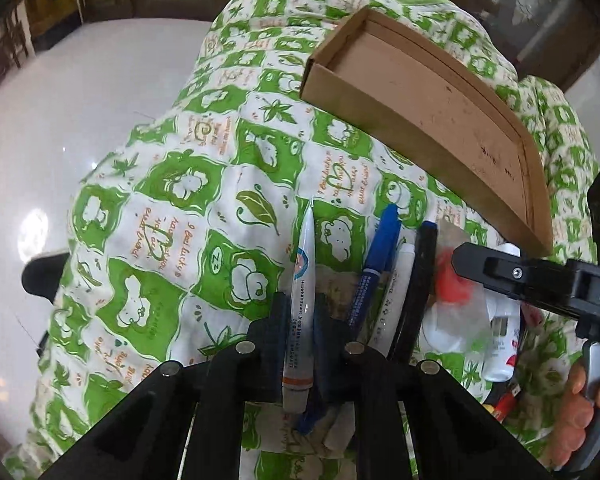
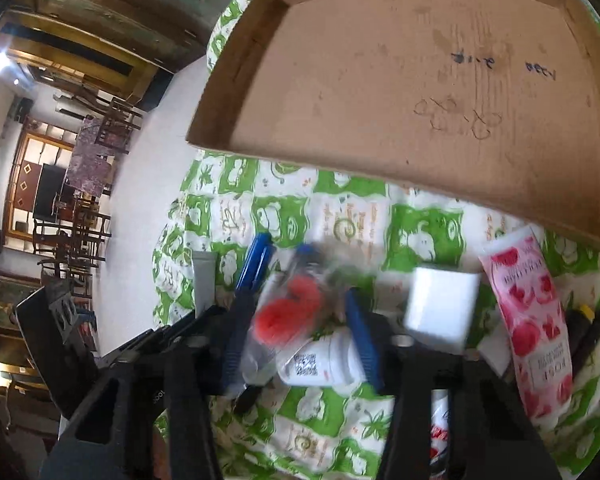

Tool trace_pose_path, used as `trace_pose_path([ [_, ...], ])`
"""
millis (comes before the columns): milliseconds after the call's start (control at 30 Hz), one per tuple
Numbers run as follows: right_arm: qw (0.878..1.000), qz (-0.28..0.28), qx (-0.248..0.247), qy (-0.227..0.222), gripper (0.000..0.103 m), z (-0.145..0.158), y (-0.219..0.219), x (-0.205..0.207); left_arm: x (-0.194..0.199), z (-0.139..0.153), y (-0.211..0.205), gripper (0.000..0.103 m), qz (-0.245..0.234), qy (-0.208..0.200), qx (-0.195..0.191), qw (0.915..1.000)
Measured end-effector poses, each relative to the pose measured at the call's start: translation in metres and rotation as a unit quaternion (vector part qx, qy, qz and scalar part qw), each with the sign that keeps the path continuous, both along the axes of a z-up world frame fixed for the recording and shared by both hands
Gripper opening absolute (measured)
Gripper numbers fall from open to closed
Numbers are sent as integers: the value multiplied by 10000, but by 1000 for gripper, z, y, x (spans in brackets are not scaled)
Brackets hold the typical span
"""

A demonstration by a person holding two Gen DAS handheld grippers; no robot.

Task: Organize rigid objects
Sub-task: 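Grasp the red lip-gloss tube with the right tool while the left tool holds its bundle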

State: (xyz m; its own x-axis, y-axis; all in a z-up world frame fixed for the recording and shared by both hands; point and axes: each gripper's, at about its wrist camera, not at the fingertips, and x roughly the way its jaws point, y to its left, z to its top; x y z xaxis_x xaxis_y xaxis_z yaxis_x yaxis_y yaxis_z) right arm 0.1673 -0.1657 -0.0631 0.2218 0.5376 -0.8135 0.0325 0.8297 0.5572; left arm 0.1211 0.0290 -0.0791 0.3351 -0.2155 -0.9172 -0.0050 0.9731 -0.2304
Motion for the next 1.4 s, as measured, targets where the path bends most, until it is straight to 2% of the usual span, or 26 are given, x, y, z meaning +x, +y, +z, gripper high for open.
trace_pose_path([
  [100, 9998, 130, -175, -28, 32, -5, 2, 4, 5, -2, 2, 13, 42, 10, -16, 10000],
  [267, 9998, 49, -157, 143, 33, -5, 4, 14, 8, -2, -6, 13, 19, -37, 113, 9999],
  [333, 9995, 52, -234, 218, 48, -3, 11, 16, 7, -1, -6, 13, 11, -45, 137, 9999],
  [400, 9987, 180, -420, 208, 56, -1, 22, 15, 6, -1, -5, 13, 11, -43, 131, 9999],
  [433, 9981, 230, -551, 158, 56, 0, 28, 14, 5, -1, -5, 13, 15, -44, 119, 9999],
  [467, 9977, 224, -640, 53, 54, 1, 31, 12, 5, -1, -5, 13, 16, -44, 123, 9999],
  [533, 9967, 255, -750, -159, 19, 2, 32, 9, 3, -1, -4, 13, 26, -45, 82, 10000],
  [733, 9981, 405, -435, -134, 17, -1, 22, 0, 1, -2, 0, 13, 41, -66, 17, 10000],
  [933, 9916, 880, -738, -599, 16, 18, 32, -26, -3, 7, -3, 11, 16, -300, 79, 9995],
  [1167, 9820, 1356, -1089, -735, 14, 10, 49, -42, 3, -2, -4, 12, 38, -95, 191, 9998],
  [1400, 9852, 1319, -767, -780, 13, 12, 42, -42, -1, 7, -5, 11, 51, -409, 105, 9991],
])
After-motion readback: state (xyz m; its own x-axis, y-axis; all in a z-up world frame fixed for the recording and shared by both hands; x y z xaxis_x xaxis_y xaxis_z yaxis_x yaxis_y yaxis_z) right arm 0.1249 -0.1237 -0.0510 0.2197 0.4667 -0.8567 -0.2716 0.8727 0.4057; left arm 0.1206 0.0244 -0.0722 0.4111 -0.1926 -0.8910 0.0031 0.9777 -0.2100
